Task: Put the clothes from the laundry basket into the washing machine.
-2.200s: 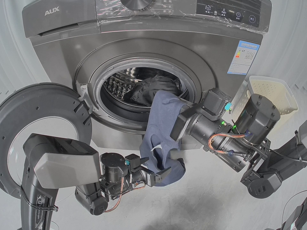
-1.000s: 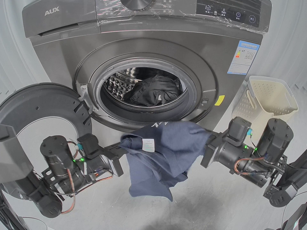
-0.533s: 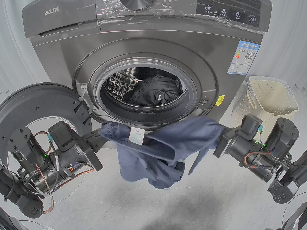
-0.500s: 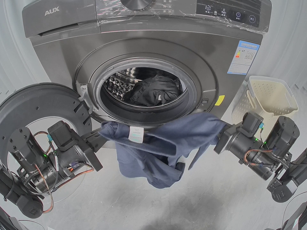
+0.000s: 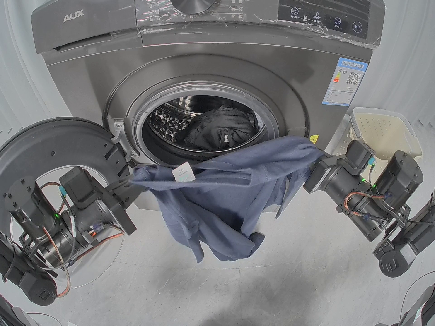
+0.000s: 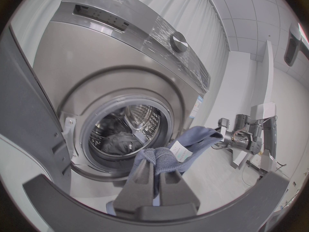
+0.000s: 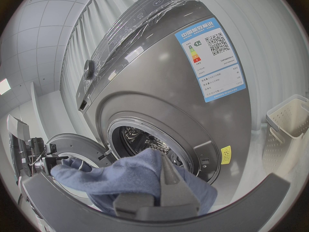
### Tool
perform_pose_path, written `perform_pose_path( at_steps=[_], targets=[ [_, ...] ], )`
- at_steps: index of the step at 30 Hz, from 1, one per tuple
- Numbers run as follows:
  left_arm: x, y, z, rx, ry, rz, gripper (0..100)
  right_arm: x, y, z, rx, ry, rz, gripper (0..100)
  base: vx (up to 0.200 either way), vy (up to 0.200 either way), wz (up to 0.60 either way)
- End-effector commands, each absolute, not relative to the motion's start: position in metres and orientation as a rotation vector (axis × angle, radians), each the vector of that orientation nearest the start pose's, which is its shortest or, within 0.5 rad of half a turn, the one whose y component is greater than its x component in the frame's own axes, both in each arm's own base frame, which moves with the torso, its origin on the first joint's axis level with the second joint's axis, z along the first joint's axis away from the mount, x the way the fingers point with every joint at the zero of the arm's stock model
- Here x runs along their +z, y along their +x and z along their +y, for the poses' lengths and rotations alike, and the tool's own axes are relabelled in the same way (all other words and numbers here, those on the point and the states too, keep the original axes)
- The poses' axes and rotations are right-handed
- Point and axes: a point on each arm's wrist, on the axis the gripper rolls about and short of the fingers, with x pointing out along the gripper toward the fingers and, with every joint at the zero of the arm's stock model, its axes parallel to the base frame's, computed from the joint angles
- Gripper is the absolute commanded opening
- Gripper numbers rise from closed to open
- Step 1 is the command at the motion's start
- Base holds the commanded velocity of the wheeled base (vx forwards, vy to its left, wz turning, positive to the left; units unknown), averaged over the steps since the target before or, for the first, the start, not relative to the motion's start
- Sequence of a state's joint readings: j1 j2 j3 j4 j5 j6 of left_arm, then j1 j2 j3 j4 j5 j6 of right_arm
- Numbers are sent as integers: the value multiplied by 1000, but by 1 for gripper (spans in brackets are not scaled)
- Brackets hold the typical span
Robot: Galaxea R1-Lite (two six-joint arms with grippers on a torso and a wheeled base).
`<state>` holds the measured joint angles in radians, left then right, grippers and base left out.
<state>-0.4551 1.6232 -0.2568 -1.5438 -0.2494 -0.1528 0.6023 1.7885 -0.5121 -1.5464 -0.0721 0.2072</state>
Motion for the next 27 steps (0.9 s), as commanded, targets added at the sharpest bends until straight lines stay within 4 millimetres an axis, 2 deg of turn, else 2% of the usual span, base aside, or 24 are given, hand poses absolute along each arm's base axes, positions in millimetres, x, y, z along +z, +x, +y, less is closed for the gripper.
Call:
perform_pose_path(
  at_steps=[1, 4, 7, 10, 15, 18, 19, 21, 23, 24, 27],
  targets=[
    [172, 208, -96, -670, -167, -176, 0, 174, 236, 160, 551, 291, -200, 0, 0, 0, 0],
    [179, 205, -96, -678, -171, -210, 0, 172, 232, 162, 563, 288, -186, 0, 0, 0, 0],
    [180, 200, -99, -703, -174, -212, 0, 157, 221, 165, 594, 266, -118, 0, 0, 0, 0],
    [180, 194, -110, -752, -184, -208, 0, 136, 211, 171, 627, 238, -26, 0, 0, 0, 0],
    [175, 192, -119, -780, -186, -182, 0, 99, 228, 185, 620, 197, 93, 0, 0, 0, 0],
    [176, 195, -120, -778, -188, -183, 0, 54, 238, 197, 623, 145, 227, 0, 0, 0, 0],
    [176, 195, -120, -778, -188, -185, 0, 46, 241, 199, 620, 135, 246, 0, 0, 0, 0],
    [176, 195, -120, -778, -187, -181, 0, 36, 244, 204, 623, 125, 268, 0, 0, 0, 0],
    [176, 195, -121, -778, -187, -181, 0, 34, 248, 209, 628, 128, 259, 0, 0, 0, 0],
    [176, 195, -121, -778, -187, -181, 0, 33, 250, 212, 631, 130, 254, 100, 0, 0, 0],
    [175, 195, -121, -780, -187, -180, 0, 23, 255, 216, 642, 119, 268, 100, 0, 0, 0]
  ],
)
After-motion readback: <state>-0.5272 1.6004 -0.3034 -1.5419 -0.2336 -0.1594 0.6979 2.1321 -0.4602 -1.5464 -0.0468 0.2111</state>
